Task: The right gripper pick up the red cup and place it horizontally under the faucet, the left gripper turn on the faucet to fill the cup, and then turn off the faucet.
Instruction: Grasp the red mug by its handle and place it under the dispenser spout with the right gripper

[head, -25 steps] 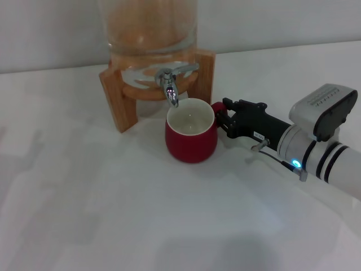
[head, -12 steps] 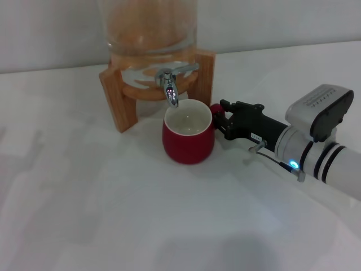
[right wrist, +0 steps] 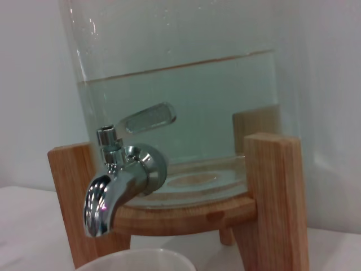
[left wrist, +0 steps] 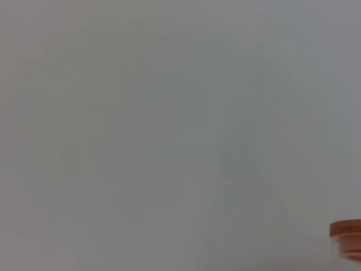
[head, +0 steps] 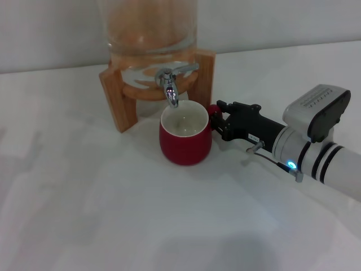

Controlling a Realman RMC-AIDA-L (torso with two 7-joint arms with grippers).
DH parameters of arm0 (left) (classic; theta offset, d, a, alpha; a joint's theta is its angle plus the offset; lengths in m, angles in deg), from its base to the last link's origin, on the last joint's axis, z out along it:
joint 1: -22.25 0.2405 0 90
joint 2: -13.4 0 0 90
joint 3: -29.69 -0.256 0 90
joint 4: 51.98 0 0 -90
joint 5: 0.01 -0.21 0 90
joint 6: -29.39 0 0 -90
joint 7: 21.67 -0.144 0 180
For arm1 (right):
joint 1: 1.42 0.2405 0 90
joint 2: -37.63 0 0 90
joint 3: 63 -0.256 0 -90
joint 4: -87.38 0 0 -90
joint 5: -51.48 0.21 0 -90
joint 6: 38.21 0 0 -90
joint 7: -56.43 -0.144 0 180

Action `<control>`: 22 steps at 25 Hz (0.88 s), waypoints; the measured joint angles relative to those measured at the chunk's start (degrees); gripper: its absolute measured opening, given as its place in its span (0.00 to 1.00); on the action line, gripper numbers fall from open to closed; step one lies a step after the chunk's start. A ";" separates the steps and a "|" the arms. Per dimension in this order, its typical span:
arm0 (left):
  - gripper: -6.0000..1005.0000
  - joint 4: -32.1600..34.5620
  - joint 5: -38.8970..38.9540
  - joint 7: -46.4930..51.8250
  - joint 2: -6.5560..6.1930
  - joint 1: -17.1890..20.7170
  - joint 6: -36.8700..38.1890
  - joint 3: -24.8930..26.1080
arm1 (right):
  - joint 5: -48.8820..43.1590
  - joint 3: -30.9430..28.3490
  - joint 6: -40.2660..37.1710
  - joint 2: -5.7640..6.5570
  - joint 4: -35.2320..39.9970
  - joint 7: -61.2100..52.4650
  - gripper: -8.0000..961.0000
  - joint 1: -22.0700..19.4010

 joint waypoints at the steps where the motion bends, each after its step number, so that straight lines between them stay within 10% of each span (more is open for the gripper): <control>1: 0.87 0.00 0.00 0.00 0.00 0.00 0.00 0.00 | 0.00 0.00 0.02 0.00 0.00 0.00 0.36 0.00; 22: 0.87 -0.02 0.00 0.00 0.00 -0.17 0.00 -0.08 | -0.09 0.63 -0.23 0.23 -0.18 0.00 0.39 -0.65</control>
